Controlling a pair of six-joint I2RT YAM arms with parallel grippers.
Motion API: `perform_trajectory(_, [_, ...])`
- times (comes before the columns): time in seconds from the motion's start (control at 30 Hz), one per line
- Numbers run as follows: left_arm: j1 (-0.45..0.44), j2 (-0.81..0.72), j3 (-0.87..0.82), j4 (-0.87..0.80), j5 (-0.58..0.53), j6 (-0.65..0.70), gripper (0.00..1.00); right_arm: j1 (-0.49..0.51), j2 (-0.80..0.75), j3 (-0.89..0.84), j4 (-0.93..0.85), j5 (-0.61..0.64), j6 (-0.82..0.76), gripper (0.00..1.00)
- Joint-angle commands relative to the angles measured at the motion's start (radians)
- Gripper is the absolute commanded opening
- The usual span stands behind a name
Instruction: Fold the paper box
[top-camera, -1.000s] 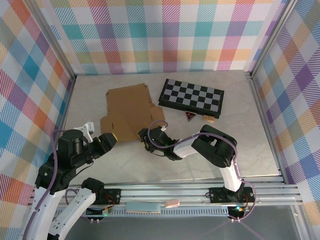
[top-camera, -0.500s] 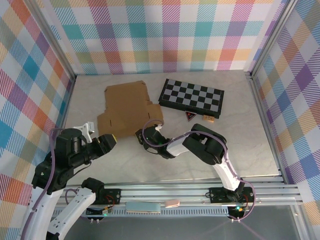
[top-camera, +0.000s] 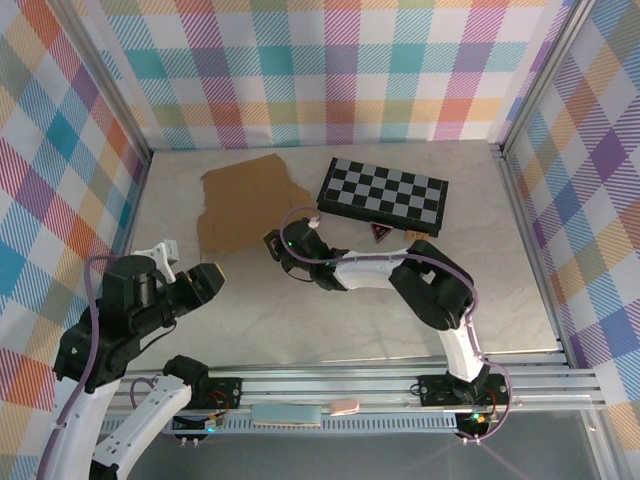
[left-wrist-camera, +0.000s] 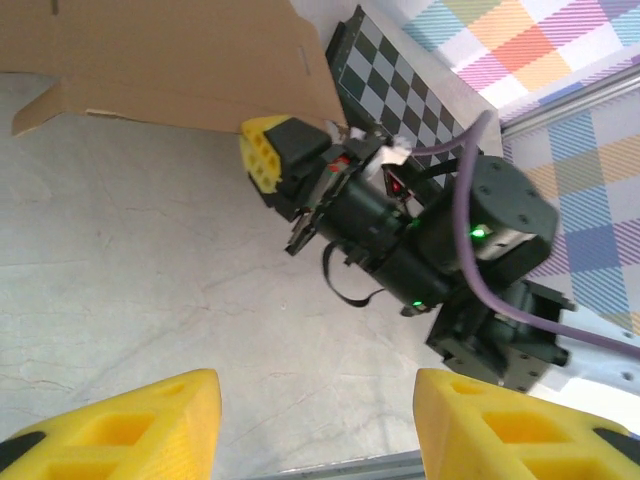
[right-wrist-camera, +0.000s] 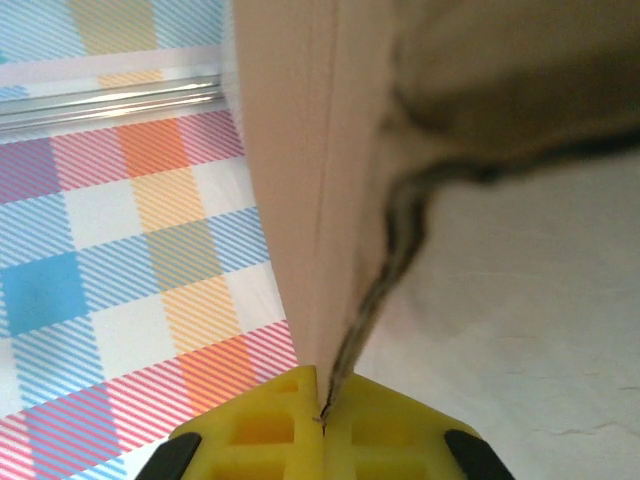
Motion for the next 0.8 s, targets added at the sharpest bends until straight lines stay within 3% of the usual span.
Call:
perform_trajectory(0.0, [-0.004, 0.029, 0.062, -0.025, -0.057, 0.028, 0.53, -0.015, -0.091, 0.089, -0.157, -0.003, -0.067, 0.0])
perform_trajectory(0.13, [-0.004, 0.091, 0.143, -0.046, -0.121, 0.058, 0.54, -0.028, -0.156, 0.218, -0.34, 0.016, -0.099, 0.0])
perform_trajectory(0.4, [-0.004, 0.213, 0.325, -0.037, -0.274, 0.075, 0.57, -0.043, -0.214, 0.591, -0.91, 0.122, -0.121, 0.0])
perform_trajectory(0.53, [-0.004, 0.263, 0.356, 0.033, -0.258, 0.082, 0.57, -0.049, -0.248, 0.678, -1.014, 0.194, -0.116, 0.0])
perform_trajectory(0.63, [-0.004, 0.31, 0.372, 0.061, -0.24, 0.103, 0.56, -0.052, -0.246, 0.817, -1.219, 0.274, -0.064, 0.0])
perform_trajectory(0.77, [-0.004, 0.364, 0.341, 0.159, -0.14, 0.171, 0.55, -0.082, -0.256, 0.898, -1.359, 0.278, 0.018, 0.0])
